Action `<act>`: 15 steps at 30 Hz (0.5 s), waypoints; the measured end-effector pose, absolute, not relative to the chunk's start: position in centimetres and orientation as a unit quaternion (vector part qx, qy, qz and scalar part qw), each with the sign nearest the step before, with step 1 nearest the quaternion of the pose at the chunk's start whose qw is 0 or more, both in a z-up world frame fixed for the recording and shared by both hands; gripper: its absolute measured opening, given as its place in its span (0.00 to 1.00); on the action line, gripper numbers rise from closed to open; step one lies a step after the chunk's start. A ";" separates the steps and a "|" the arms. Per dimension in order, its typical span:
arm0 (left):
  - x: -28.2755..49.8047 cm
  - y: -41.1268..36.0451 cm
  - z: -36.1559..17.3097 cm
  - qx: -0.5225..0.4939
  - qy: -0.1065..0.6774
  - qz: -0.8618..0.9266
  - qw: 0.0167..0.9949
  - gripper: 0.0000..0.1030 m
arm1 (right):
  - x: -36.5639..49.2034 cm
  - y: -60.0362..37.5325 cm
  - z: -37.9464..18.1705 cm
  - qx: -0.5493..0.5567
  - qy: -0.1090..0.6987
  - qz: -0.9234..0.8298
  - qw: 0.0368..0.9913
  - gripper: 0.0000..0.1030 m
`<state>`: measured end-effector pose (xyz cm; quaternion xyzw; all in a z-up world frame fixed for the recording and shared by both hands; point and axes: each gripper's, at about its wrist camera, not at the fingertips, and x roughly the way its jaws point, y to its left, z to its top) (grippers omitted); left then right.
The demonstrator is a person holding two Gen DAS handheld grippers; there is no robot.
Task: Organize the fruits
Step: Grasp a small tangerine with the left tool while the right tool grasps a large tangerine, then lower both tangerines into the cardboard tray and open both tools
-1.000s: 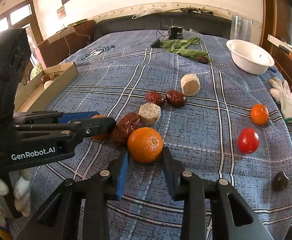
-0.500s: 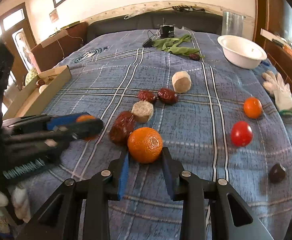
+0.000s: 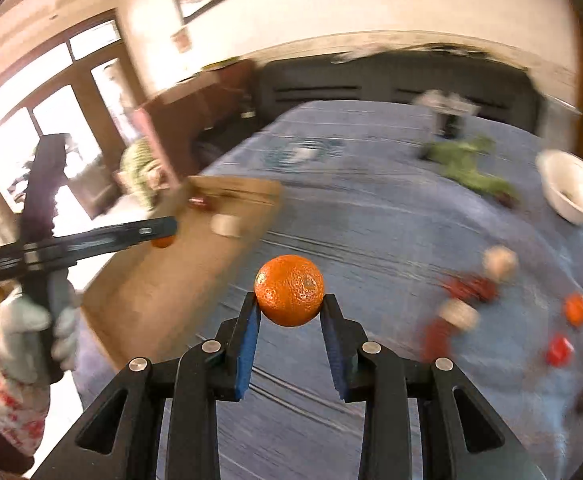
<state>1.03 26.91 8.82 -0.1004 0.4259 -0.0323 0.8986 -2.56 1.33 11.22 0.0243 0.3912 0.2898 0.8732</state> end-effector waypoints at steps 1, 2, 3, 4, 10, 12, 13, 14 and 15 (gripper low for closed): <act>1.7 28.2 8.5 -0.106 0.433 -0.020 0.895 0.26 | -1.9 3.3 11.5 0.020 0.393 0.305 0.867 0.33; 2.4 29.2 8.1 -0.114 0.440 -0.013 0.891 0.26 | -1.3 5.5 11.6 0.010 0.394 0.319 0.862 0.33; 3.0 30.2 7.6 -0.122 0.447 -0.003 0.886 0.27 | -0.8 7.5 11.4 -0.002 0.395 0.326 0.859 0.34; 3.4 30.9 7.0 -0.127 0.452 0.006 0.883 0.27 | -0.4 8.9 11.3 -0.010 0.398 0.331 0.855 0.34; 5.7 32.9 4.0 -0.150 0.487 0.026 0.860 0.27 | 2.5 17.5 7.4 -0.056 0.441 0.348 0.825 0.34; 6.1 33.1 3.5 -0.150 0.491 0.032 0.857 0.27 | 2.8 18.7 6.4 -0.066 0.448 0.346 0.821 0.34; 6.2 33.2 3.4 -0.151 0.492 0.035 0.856 0.27 | 3.0 18.9 6.1 -0.068 0.449 0.345 0.822 0.34; 6.2 33.5 3.2 -0.154 0.493 0.037 0.855 0.27 | 3.1 19.3 5.8 -0.071 0.449 0.343 0.822 0.34; 6.3 33.8 3.1 -0.160 0.493 0.036 0.855 0.27 | 3.5 19.5 5.8 -0.073 0.449 0.342 0.822 0.34</act>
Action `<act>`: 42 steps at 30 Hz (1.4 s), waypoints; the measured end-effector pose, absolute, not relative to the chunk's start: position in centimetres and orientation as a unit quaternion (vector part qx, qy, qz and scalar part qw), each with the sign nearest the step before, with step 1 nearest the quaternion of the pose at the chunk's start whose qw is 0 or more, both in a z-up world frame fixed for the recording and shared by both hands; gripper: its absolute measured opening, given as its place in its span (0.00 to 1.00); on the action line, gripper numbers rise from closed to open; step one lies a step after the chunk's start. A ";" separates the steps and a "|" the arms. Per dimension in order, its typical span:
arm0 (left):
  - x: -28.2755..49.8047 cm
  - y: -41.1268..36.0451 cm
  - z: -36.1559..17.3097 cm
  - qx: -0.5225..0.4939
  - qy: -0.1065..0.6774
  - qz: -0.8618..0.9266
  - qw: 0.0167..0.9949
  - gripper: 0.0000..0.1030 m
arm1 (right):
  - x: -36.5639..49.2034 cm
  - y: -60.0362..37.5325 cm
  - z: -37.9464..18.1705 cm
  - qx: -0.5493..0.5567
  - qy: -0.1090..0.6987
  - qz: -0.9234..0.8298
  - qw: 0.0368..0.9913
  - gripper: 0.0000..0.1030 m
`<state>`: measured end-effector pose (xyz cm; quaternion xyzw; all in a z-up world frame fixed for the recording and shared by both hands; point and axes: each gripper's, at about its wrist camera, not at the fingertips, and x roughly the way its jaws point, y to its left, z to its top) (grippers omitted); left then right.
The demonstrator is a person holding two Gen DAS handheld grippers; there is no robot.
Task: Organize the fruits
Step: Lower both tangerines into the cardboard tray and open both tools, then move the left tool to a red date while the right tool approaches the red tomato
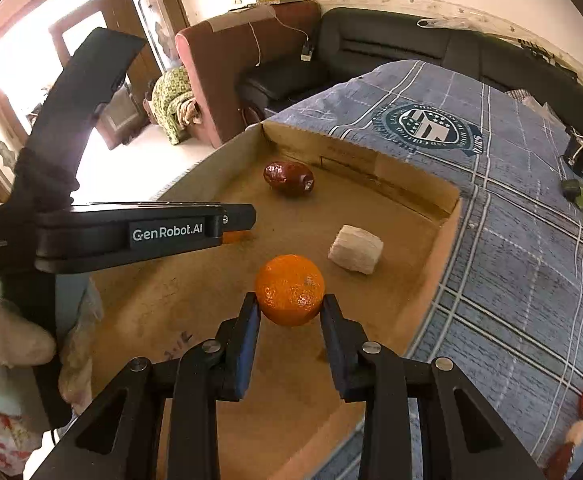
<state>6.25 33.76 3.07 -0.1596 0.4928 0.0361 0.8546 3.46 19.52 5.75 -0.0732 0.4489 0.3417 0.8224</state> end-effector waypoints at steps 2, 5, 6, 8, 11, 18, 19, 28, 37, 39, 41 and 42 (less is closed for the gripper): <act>6.3 34.0 3.0 -0.166 0.489 0.036 0.856 0.28 | 3.9 19.9 5.4 -0.077 0.450 0.339 0.822 0.34; 6.5 34.1 3.1 -0.169 0.485 0.037 0.857 0.29 | 4.3 20.7 4.8 -0.089 0.451 0.334 0.823 0.34; 6.4 34.1 3.1 -0.172 0.485 0.036 0.857 0.31 | 4.3 20.9 4.7 -0.093 0.450 0.332 0.824 0.34; 6.3 34.5 3.3 -0.178 0.482 0.038 0.857 0.37 | 4.4 21.2 4.4 -0.101 0.449 0.328 0.825 0.35; 5.4 35.1 4.1 -0.181 0.470 0.048 0.863 0.40 | 4.2 21.5 4.3 -0.106 0.446 0.327 0.827 0.36; 2.2 35.1 7.6 -0.169 0.428 0.082 0.884 0.45 | 3.7 20.7 6.1 -0.087 0.425 0.332 0.837 0.39; 1.3 34.8 8.5 -0.160 0.415 0.090 0.891 0.48 | 3.4 20.2 6.6 -0.080 0.420 0.332 0.841 0.43; -6.3 26.7 14.2 -0.111 0.319 0.080 0.938 0.81 | -0.6 10.8 10.7 0.016 0.372 0.297 0.879 0.66; -9.7 16.9 14.9 -0.032 0.288 0.051 0.956 0.81 | -4.1 -1.1 10.3 0.080 0.363 0.217 0.903 0.69; -9.9 15.4 14.7 -0.016 0.291 0.043 0.956 0.81 | -4.6 -3.6 10.1 0.091 0.361 0.195 0.907 0.69; -9.9 14.1 14.4 -0.004 0.296 0.033 0.955 0.81 | -5.0 -6.6 9.9 0.107 0.359 0.172 0.911 0.69; -9.8 13.6 14.3 0.000 0.298 0.030 0.954 0.81 | -5.2 -7.5 9.8 0.112 0.359 0.166 0.912 0.69</act>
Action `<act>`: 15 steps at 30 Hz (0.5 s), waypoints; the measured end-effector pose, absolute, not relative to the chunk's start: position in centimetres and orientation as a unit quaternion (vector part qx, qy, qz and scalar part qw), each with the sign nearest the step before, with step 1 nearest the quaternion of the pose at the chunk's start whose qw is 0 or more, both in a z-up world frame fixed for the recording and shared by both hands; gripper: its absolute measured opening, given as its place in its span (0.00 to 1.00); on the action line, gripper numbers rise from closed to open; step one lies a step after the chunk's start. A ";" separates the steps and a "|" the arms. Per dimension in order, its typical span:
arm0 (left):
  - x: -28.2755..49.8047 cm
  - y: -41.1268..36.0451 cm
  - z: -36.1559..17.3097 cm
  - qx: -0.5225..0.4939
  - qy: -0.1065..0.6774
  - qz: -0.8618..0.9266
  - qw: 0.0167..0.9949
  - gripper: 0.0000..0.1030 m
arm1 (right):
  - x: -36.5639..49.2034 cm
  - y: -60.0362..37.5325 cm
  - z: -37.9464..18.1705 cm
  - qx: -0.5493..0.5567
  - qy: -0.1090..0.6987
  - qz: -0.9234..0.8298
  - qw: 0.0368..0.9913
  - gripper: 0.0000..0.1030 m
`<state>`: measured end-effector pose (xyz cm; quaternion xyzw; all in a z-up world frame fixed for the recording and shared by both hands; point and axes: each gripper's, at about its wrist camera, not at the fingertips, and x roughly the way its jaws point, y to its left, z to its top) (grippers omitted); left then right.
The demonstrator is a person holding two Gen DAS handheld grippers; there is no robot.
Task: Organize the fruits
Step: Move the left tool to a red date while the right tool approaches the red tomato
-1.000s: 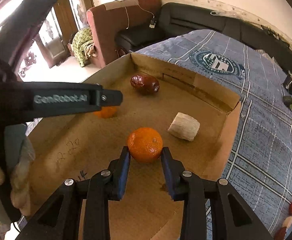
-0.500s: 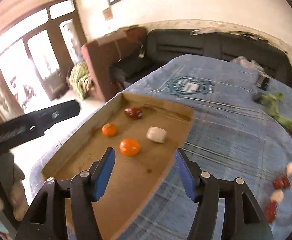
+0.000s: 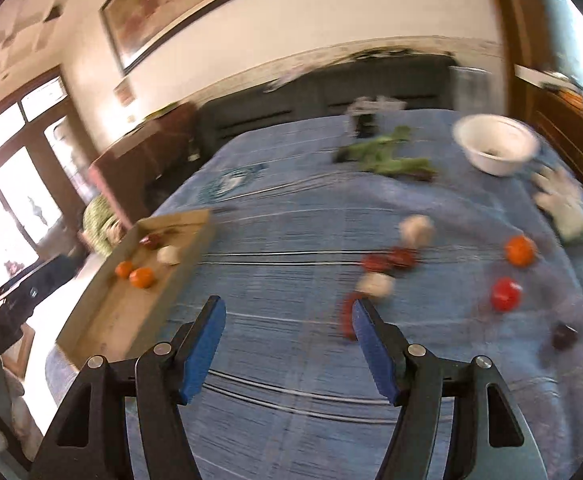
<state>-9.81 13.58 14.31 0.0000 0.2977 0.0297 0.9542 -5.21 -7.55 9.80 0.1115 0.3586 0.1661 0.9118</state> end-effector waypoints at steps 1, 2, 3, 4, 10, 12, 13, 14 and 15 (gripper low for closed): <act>-9.8 13.3 14.1 0.004 0.299 0.028 0.954 0.81 | -5.4 -8.9 9.6 0.119 0.358 0.156 0.913 0.69; -9.8 12.9 14.0 0.008 0.301 0.026 0.953 0.81 | -5.6 -10.0 9.5 0.124 0.357 0.148 0.914 0.70; -9.7 12.6 13.9 0.011 0.303 0.024 0.953 0.81 | -5.8 -11.1 9.3 0.129 0.356 0.139 0.915 0.70; -9.7 12.1 13.7 0.013 0.305 0.023 0.952 0.81 | -5.9 -12.4 9.2 0.134 0.354 0.129 0.917 0.70; -8.4 11.5 12.0 0.001 0.336 0.008 0.942 0.81 | -6.6 -19.7 8.3 0.163 0.346 0.063 0.922 0.70; -7.5 11.3 11.0 -0.005 0.353 0.005 0.936 0.81 | -6.6 -21.6 8.0 0.177 0.348 0.046 0.920 0.70; -7.2 11.1 10.6 -0.006 0.360 0.002 0.933 0.81 | -6.5 -22.6 7.8 0.185 0.349 0.036 0.918 0.70; -6.8 10.7 10.1 -0.007 0.367 -0.003 0.930 0.81 | -6.4 -23.2 7.6 0.190 0.350 0.030 0.917 0.71; -6.3 10.2 9.7 -0.007 0.375 -0.012 0.927 0.81 | -6.3 -23.8 7.4 0.194 0.353 0.025 0.915 0.71</act>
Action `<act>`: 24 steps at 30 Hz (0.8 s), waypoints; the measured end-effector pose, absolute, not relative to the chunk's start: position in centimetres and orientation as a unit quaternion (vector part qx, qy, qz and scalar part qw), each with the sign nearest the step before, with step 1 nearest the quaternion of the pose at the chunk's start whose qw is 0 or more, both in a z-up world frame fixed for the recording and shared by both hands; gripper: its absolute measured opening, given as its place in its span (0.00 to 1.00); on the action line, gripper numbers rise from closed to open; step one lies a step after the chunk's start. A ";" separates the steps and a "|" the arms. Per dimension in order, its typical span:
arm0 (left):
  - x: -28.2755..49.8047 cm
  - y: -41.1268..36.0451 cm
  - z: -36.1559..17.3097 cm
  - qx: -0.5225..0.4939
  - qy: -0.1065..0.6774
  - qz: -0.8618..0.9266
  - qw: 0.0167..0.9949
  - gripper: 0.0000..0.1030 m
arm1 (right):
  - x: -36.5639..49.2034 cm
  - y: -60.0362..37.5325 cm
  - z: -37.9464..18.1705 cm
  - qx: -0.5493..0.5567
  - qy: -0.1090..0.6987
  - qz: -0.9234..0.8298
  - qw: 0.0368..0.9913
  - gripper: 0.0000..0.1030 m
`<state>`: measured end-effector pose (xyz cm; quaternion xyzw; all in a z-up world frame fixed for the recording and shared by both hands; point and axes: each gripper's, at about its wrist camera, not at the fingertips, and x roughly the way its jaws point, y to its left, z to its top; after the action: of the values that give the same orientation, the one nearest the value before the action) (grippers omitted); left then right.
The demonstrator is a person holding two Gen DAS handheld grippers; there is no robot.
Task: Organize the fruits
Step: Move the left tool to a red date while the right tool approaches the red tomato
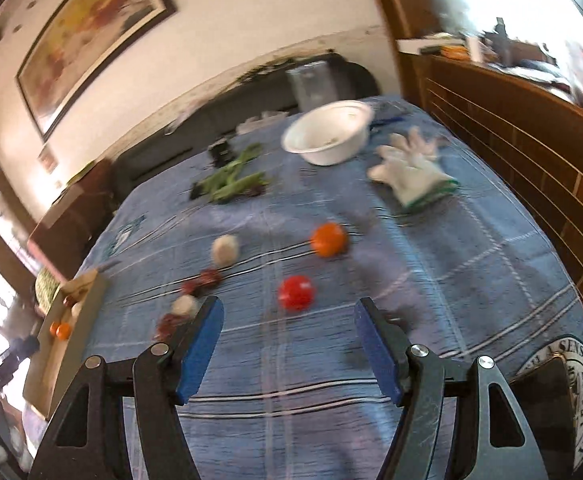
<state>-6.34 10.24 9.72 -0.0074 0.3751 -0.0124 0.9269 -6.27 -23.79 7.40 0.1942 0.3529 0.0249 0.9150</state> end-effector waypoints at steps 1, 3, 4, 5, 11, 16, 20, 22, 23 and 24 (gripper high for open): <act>-6.1 9.8 9.4 -0.006 0.379 -0.019 0.925 0.81 | -5.9 -24.2 7.1 0.196 0.358 0.021 0.913 0.71; -5.6 8.7 8.8 0.002 0.385 -0.030 0.922 0.81 | -5.1 -24.2 6.4 0.194 0.371 0.015 0.908 0.71; -5.3 8.0 8.4 0.006 0.388 -0.040 0.921 0.81 | -4.5 -24.0 6.0 0.195 0.379 0.016 0.905 0.71; -5.0 7.3 8.1 0.008 0.391 -0.050 0.919 0.81 | -3.9 -23.8 5.5 0.197 0.387 0.019 0.901 0.71; -2.4 3.3 5.6 0.022 0.418 -0.096 0.903 0.81 | 0.1 -21.2 3.6 0.183 0.421 0.030 0.888 0.71; 0.6 0.1 3.2 0.024 0.432 -0.130 0.892 0.81 | 1.5 -20.2 2.4 0.151 0.420 0.022 0.895 0.71; 1.6 -0.6 1.6 0.003 0.445 -0.157 0.882 0.80 | 1.4 -20.2 1.8 0.141 0.422 0.017 0.895 0.71; 1.7 -0.6 1.2 0.003 0.448 -0.169 0.878 0.76 | 1.5 -20.1 1.8 0.139 0.422 0.015 0.896 0.71; 1.7 -0.5 1.1 0.002 0.445 -0.170 0.879 0.75 | 1.5 -20.0 1.7 0.136 0.422 0.014 0.896 0.71; 1.8 -0.3 1.2 -0.006 0.445 -0.172 0.879 0.75 | 1.6 -19.9 1.8 0.134 0.423 0.013 0.896 0.71</act>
<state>1.81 -0.34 1.15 -0.0058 0.4446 -0.1722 0.8790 1.59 -19.88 1.77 0.1337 0.4231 0.0129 0.8961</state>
